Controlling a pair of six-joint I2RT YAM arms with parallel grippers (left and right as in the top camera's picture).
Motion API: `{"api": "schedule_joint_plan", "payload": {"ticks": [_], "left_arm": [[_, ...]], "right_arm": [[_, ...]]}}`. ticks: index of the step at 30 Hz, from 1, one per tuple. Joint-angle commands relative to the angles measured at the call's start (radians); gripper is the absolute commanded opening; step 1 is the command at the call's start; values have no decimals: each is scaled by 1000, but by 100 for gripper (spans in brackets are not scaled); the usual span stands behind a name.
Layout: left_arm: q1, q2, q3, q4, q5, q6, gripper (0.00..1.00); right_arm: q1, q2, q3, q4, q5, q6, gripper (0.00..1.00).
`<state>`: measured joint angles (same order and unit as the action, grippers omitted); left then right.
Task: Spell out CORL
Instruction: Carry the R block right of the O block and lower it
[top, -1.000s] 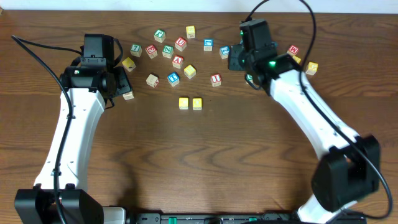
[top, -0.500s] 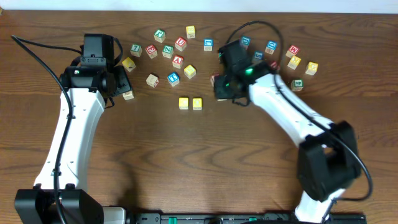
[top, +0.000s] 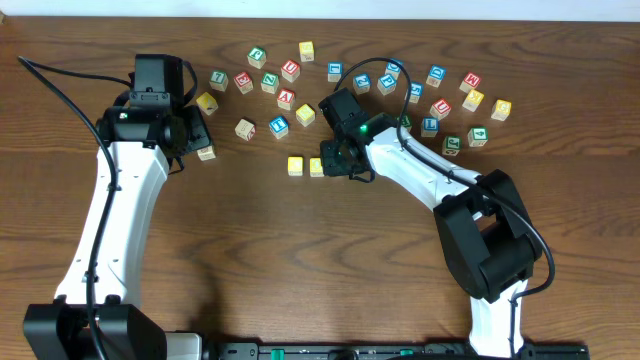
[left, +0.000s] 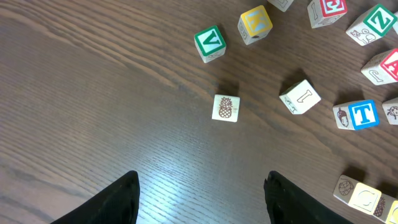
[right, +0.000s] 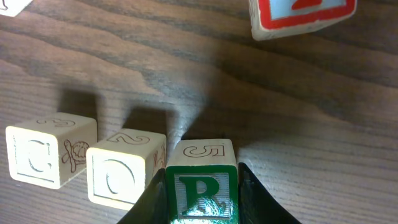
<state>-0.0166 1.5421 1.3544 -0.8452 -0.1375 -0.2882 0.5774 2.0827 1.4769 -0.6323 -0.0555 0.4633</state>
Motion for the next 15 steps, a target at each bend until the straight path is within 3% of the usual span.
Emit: {"api": "schedule_joint_plan", "payload": {"ticks": [1, 15], "left_arm": [[3, 7, 3, -2, -13, -5, 64], [3, 7, 3, -2, -13, -5, 64]], "right_arm": [[3, 6, -6, 13, 5, 15, 13], [13, 6, -6, -23, -9, 15, 24]]}}
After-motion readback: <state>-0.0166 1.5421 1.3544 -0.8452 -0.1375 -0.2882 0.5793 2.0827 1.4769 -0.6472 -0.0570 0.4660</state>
